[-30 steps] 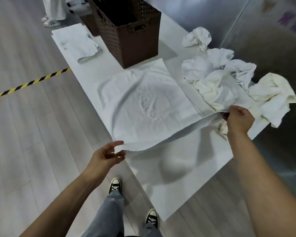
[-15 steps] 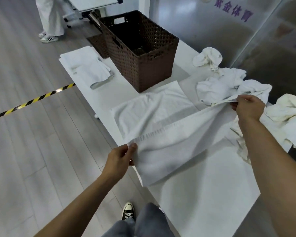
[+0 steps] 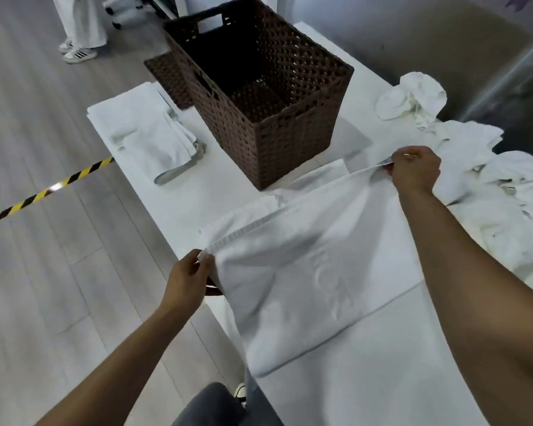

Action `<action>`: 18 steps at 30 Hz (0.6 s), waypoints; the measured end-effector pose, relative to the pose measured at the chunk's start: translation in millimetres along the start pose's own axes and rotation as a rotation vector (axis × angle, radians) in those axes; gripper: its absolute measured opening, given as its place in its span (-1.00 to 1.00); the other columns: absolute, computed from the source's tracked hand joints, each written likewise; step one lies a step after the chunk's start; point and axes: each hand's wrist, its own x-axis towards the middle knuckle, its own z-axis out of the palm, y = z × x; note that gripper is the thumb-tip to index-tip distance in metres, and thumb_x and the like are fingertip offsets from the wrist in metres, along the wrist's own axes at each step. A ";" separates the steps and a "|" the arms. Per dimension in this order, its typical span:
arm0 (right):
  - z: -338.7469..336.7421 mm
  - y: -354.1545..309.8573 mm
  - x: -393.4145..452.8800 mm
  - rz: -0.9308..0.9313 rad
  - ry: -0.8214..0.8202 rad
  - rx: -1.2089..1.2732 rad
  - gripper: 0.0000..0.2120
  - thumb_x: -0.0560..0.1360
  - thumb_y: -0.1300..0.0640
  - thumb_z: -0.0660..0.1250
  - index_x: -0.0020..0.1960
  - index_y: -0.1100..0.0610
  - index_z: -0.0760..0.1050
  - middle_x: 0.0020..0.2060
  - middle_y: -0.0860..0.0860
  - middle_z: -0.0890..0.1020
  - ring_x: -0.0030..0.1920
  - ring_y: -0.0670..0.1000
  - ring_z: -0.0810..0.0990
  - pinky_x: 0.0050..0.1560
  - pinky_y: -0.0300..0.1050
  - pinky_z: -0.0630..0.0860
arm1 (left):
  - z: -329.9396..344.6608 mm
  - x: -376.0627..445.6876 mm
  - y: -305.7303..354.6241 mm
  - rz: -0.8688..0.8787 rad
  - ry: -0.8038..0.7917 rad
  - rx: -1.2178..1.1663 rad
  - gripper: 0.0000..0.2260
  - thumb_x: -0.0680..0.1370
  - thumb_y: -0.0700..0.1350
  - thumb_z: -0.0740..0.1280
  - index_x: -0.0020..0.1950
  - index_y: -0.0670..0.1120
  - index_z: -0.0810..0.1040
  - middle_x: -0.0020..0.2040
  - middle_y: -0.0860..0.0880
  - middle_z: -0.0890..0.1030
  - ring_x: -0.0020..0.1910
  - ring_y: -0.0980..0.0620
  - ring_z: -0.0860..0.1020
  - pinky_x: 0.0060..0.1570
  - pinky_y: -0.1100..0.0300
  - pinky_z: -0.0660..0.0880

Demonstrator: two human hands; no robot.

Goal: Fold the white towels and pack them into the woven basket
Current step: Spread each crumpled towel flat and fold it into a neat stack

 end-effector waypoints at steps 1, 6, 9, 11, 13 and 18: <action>15.8 1.8 13.0 -0.002 -0.015 -0.028 -0.91 0.37 0.17 0.42 -0.17 -0.01 0.61 -0.16 -0.04 0.71 -0.12 0.00 0.72 -0.08 0.06 0.70 | -0.3 13.7 0.9 -0.016 0.009 0.011 -0.80 0.69 -0.17 0.19 0.04 -0.20 0.59 -0.16 -0.21 0.68 -0.24 -0.23 0.70 -0.23 -0.08 0.67; 86.3 -6.2 29.3 -0.036 -0.067 -0.143 -0.88 0.43 0.18 0.38 -0.05 0.09 0.64 -0.10 -0.02 0.71 -0.01 0.04 0.70 0.08 -0.04 0.63 | -10.4 78.2 -3.8 -0.101 0.087 0.107 -0.79 0.69 -0.16 0.19 0.00 -0.23 0.55 -0.14 -0.22 0.65 -0.23 -0.21 0.70 -0.28 -0.01 0.66; 114.8 -2.3 36.6 -0.024 -0.100 -0.177 -0.88 0.46 0.18 0.38 -0.02 0.10 0.64 -0.05 0.02 0.73 0.00 0.05 0.69 0.10 -0.08 0.60 | -16.1 108.4 -7.8 -0.126 0.086 0.200 -0.79 0.68 -0.15 0.20 -0.04 -0.21 0.55 -0.14 -0.20 0.65 -0.19 -0.18 0.70 -0.16 -0.07 0.68; 129.1 8.9 46.2 0.032 -0.154 -0.150 -0.88 0.41 0.11 0.41 -0.06 -0.03 0.59 -0.11 0.01 0.72 -0.05 0.10 0.71 0.09 0.06 0.64 | -20.0 127.5 -6.7 -0.119 0.061 0.294 -0.78 0.68 -0.13 0.21 -0.07 -0.18 0.56 -0.15 -0.18 0.65 -0.16 -0.16 0.70 -0.09 -0.07 0.68; 137.4 28.3 46.8 0.051 -0.189 -0.159 -0.80 0.38 0.04 0.40 -0.02 -0.12 0.52 -0.10 0.01 0.71 -0.04 0.12 0.71 0.09 0.14 0.64 | -25.6 146.1 -8.6 -0.120 0.010 0.418 -0.78 0.67 -0.10 0.22 -0.09 -0.14 0.58 -0.18 -0.15 0.65 -0.20 -0.11 0.69 -0.07 -0.08 0.67; 121.9 52.9 -43.8 0.102 -0.186 -0.301 -0.71 0.55 0.18 0.33 0.27 0.09 0.51 -0.05 -0.04 0.61 -0.06 0.04 0.59 -0.02 -0.16 0.50 | -37.3 179.0 -11.2 -0.122 -0.104 0.735 -0.81 0.60 -0.11 0.23 -0.16 -0.09 0.57 -0.23 -0.10 0.64 -0.18 -0.20 0.64 -0.10 -0.08 0.61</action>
